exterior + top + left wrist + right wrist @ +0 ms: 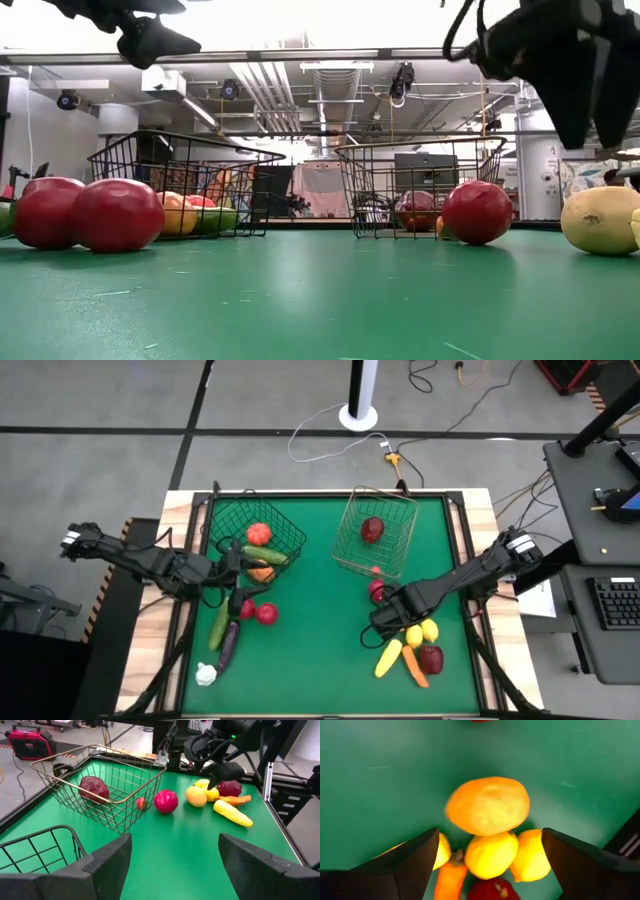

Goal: Sort produce into baskets
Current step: Put the left yellow lemon into the gold wire basket

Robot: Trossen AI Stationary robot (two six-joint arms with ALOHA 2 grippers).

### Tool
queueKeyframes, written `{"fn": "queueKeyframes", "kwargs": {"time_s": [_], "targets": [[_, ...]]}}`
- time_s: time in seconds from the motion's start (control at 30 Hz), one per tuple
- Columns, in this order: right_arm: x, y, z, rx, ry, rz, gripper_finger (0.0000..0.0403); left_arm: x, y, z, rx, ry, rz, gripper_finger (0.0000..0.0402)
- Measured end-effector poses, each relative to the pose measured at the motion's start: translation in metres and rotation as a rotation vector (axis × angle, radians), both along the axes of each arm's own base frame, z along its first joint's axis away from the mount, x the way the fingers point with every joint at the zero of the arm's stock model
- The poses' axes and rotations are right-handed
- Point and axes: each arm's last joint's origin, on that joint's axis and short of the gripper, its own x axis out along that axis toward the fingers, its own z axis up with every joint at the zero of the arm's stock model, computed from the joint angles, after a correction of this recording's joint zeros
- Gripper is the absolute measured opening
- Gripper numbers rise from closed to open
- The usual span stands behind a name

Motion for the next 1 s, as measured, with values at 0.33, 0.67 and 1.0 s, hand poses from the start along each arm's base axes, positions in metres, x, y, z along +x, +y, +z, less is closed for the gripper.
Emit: {"fn": "queueKeyframes", "kwargs": {"time_s": [0.33,0.67,1.0], "targets": [[-0.009,-0.002,-0.027,0.021,0.041,0.0,0.0364,0.001,0.0,0.003,-0.003,-0.011,0.001,0.0281],[-0.01,-0.002,-0.047,0.056,-0.012,-0.025,0.0364,0.001,0.0,0.005,-0.001,-0.016,0.001,0.0281],[-0.016,-0.006,-0.061,0.039,-0.024,-0.02,0.0364,0.001,0.0,0.005,0.001,-0.018,0.006,0.0281]]}}
